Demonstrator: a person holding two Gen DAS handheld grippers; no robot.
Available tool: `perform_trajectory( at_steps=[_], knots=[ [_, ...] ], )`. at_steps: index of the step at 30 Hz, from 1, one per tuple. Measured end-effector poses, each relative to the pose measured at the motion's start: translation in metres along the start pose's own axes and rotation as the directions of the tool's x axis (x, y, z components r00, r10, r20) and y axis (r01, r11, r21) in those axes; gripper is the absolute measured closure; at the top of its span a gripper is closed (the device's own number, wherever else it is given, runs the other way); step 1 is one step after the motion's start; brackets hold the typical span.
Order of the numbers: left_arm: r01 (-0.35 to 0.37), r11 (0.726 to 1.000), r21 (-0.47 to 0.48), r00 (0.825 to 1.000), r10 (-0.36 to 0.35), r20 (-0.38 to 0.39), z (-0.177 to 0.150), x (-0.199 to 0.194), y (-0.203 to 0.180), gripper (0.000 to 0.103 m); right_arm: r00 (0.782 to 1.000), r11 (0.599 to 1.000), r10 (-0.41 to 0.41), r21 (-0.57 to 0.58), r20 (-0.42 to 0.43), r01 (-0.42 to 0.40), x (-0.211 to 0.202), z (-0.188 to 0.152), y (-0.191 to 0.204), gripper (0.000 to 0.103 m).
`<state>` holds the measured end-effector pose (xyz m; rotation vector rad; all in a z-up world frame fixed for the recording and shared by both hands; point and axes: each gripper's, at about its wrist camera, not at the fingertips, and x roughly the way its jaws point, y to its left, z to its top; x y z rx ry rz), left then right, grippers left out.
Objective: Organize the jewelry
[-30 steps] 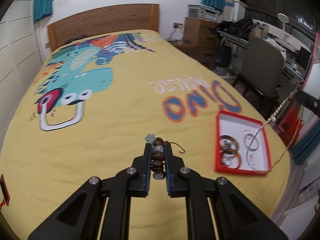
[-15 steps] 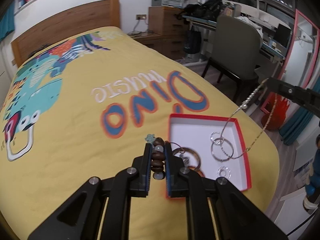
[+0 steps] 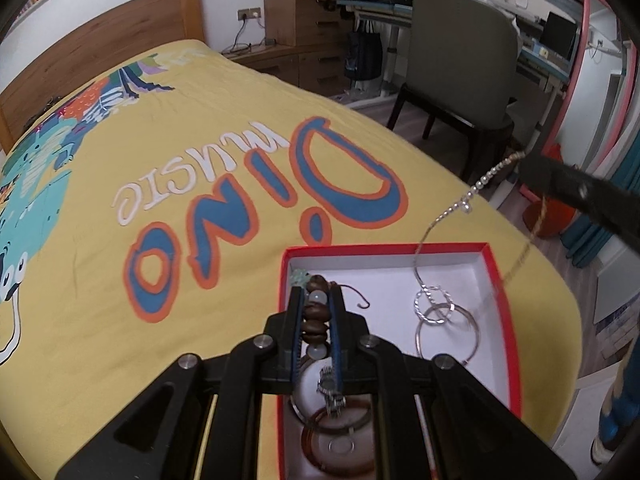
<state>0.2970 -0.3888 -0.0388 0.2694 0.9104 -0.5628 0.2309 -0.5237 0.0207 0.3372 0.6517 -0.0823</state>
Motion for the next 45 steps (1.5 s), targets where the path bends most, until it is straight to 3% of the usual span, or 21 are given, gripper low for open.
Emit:
perform_trajectory(
  at_steps=[11,21,23,26,27,36,45],
  knots=[
    [-0.023,1.0,0.005,0.993,0.024,-0.115,-0.01,0.059,-0.003,0.092,0.989,0.997,-0.068,0.036,-0.13,0.073,0.047,-0.048,-0.038,0.1],
    [-0.017,1.0,0.003,0.989,0.018,-0.15,-0.017,0.065,-0.004,0.091,0.979,0.994,-0.103,0.02,-0.178,0.108,0.058,-0.069,-0.043,0.097],
    [-0.017,1.0,0.007,0.989,0.018,-0.147,-0.017,0.062,-0.005,0.088,0.977,0.993,-0.113,0.022,-0.182,0.119,0.058,-0.071,-0.045,0.097],
    [-0.022,1.0,0.005,0.99,0.022,-0.136,-0.016,0.054,-0.005,0.074,0.976,0.992,-0.118,0.025,-0.186,0.124,0.054,-0.072,-0.046,0.085],
    [-0.018,1.0,-0.002,0.991,0.018,-0.131,-0.017,0.05,-0.005,0.073,0.975,0.992,-0.121,0.022,-0.185,0.127,0.053,-0.072,-0.045,0.08],
    [-0.041,0.999,-0.035,0.994,0.038,-0.099,-0.031,-0.001,-0.003,0.07,0.983,0.995,-0.095,0.023,-0.159,0.1,0.024,-0.076,-0.03,0.074],
    [-0.107,0.992,-0.059,0.991,0.102,-0.086,-0.075,-0.067,0.006,0.068,0.981,0.998,-0.061,0.021,-0.185,0.066,-0.013,-0.103,-0.004,0.068]
  ],
)
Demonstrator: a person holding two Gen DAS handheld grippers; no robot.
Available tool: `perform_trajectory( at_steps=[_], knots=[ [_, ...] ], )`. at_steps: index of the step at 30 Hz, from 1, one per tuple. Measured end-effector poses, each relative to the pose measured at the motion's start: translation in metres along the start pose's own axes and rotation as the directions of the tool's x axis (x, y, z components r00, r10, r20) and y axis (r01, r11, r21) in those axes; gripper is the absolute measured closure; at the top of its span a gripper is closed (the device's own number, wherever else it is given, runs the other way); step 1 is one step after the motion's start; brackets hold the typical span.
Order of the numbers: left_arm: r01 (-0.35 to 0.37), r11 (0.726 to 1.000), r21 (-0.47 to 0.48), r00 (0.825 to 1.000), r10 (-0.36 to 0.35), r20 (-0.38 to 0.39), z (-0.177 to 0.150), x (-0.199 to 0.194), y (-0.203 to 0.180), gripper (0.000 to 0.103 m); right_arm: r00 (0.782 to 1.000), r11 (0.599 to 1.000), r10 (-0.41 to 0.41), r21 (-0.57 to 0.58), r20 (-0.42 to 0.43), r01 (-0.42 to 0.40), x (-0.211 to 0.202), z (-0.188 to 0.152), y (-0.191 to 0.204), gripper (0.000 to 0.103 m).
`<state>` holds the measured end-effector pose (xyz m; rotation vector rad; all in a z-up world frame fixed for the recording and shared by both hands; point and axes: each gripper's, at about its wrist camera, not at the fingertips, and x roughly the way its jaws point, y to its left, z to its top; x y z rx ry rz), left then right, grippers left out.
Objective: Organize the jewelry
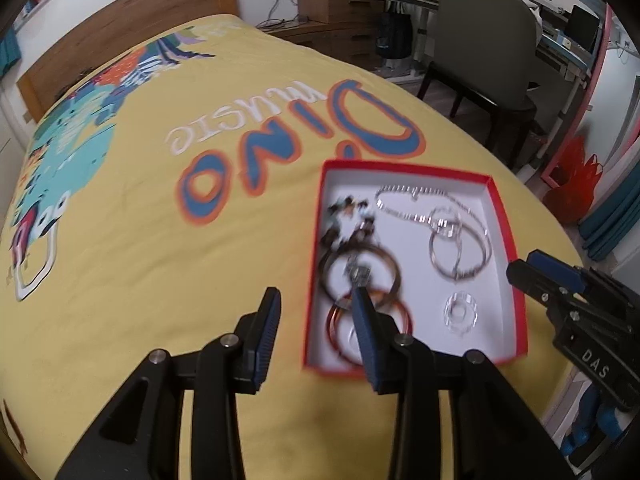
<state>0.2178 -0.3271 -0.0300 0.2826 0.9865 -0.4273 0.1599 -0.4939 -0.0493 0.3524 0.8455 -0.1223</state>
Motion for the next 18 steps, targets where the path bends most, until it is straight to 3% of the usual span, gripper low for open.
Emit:
perform_trajectory(
  at_steps=[5,9,14,18],
  knots=[
    [-0.019,1.0,-0.022,1.0,0.019,-0.007,-0.04,-0.025,0.014,0.068,1.0,0.999,0.012,-0.029,-0.009,-0.013,-0.021,-0.024,0.017,0.066],
    [-0.031,0.999,-0.036,0.999,0.03,-0.019,-0.077,-0.041,0.024,0.067,1.0,0.999,0.011,-0.049,-0.007,-0.011,-0.04,-0.042,0.03,0.055],
    [-0.043,0.998,-0.045,0.998,0.041,-0.042,-0.112,-0.054,0.029,0.067,1.0,0.997,0.009,-0.079,-0.025,-0.011,-0.057,-0.072,0.048,0.049],
    [-0.058,0.998,-0.027,0.997,0.056,-0.057,-0.139,-0.061,0.026,0.055,0.999,0.996,0.015,-0.091,-0.051,-0.019,-0.064,-0.1,0.062,0.045]
  ],
)
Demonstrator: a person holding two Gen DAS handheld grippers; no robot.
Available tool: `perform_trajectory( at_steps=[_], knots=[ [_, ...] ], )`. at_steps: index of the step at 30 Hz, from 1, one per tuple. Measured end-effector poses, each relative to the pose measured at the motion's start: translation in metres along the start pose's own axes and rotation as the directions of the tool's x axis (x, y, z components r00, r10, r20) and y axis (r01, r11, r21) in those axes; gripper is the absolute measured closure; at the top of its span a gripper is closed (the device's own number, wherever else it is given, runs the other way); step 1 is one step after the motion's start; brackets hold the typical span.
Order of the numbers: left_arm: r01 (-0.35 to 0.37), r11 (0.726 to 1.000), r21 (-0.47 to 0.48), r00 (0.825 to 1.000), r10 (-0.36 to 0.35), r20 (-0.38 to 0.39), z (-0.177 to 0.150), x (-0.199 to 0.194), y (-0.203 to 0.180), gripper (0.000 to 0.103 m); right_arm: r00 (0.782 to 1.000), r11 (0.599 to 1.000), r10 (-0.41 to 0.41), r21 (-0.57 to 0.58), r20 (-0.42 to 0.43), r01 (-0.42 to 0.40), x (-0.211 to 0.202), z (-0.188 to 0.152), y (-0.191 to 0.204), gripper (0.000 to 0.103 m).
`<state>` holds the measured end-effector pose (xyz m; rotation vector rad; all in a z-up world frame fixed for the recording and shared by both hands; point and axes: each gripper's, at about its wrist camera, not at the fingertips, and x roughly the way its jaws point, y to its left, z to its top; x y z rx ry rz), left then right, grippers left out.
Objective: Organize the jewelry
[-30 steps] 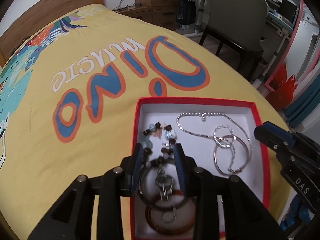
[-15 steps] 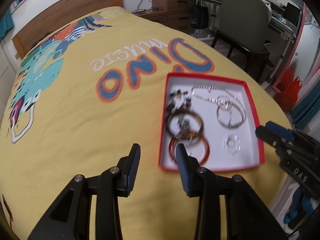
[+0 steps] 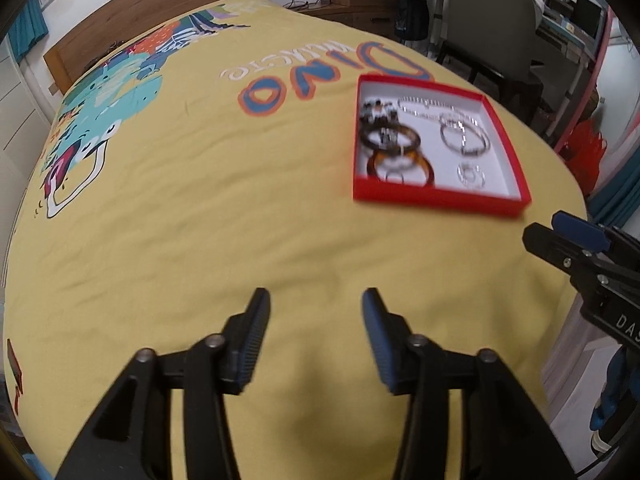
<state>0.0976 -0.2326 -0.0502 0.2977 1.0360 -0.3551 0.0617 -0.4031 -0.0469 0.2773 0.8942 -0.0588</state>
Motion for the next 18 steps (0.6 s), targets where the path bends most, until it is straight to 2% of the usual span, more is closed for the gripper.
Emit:
perform_trajectory(
  at_steps=[2,6,9,13,15,18],
  knots=[
    [0.005,1.0,0.003,1.0,-0.005,-0.011,-0.012,-0.002,-0.001,0.054,1.0,1.0,-0.003,0.004,-0.01,0.003,-0.001,-0.011,0.005,0.043],
    [0.0,1.0,0.013,1.0,0.0,-0.023,-0.027,-0.003,-0.001,0.047,1.0,1.0,-0.012,0.016,-0.024,0.013,-0.003,-0.032,0.012,0.037],
    [-0.012,1.0,0.017,1.0,0.012,-0.026,-0.035,-0.004,0.001,0.045,0.999,1.0,-0.015,0.016,-0.029,0.016,-0.005,-0.043,0.017,0.037],
    [-0.025,1.0,0.016,1.0,0.025,-0.012,-0.04,-0.007,0.003,0.044,0.999,0.999,-0.033,0.013,-0.027,0.034,-0.008,-0.053,0.022,0.034],
    [-0.028,1.0,0.014,1.0,0.028,0.005,-0.039,-0.01,0.004,0.044,0.999,0.999,-0.045,0.013,-0.021,0.045,-0.01,-0.056,0.023,0.028],
    [-0.034,0.999,0.003,0.999,0.034,0.034,-0.037,-0.016,0.007,0.044,0.998,0.998,-0.063,0.01,-0.007,0.063,-0.012,-0.057,0.023,0.028]
  ],
)
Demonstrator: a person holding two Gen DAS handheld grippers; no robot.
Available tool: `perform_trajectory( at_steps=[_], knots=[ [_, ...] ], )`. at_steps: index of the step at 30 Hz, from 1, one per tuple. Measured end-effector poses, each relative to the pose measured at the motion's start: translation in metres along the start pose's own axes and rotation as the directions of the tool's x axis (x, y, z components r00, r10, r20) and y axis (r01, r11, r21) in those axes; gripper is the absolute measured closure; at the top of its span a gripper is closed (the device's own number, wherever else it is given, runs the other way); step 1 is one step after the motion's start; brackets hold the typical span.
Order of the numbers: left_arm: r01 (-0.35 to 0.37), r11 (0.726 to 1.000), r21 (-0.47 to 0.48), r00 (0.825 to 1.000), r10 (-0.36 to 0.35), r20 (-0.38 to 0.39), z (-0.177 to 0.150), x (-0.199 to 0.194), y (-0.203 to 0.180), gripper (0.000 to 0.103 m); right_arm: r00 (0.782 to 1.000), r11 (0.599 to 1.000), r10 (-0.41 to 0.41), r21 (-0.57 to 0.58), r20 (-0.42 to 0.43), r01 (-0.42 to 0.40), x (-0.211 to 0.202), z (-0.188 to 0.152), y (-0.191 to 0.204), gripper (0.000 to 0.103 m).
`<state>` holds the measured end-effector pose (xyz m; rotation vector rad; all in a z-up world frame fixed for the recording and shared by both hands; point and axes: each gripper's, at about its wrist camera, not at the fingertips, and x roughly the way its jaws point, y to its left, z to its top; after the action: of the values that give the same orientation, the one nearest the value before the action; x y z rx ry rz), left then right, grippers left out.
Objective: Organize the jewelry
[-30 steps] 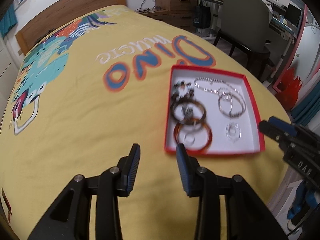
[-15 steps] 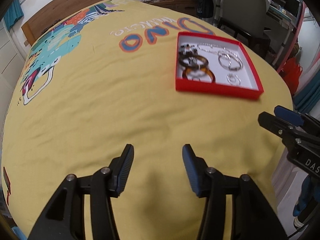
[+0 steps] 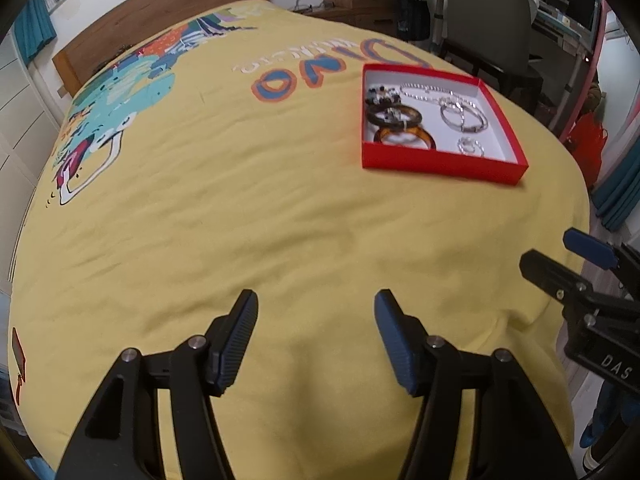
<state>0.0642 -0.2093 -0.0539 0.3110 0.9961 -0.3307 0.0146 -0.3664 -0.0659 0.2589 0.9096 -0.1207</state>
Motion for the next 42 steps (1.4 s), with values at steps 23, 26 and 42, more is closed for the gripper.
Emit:
perform_trajectory(
  at_steps=[23,26,42],
  knots=[
    [-0.079,0.997,0.018,0.995,0.077,0.067,0.003,0.001,0.0,0.044,0.995,0.997,-0.081,0.008,0.051,0.081,0.002,0.002,-0.004,0.002],
    [-0.075,0.997,0.011,0.995,0.074,0.069,0.004,0.001,0.0,0.044,0.995,0.996,-0.085,0.012,0.054,0.084,0.003,0.003,-0.005,0.001],
    [-0.059,0.998,-0.001,0.997,0.059,0.05,0.002,0.008,0.003,0.044,0.996,0.996,-0.084,0.01,0.033,0.084,0.012,0.0,-0.003,0.001]
  ],
)
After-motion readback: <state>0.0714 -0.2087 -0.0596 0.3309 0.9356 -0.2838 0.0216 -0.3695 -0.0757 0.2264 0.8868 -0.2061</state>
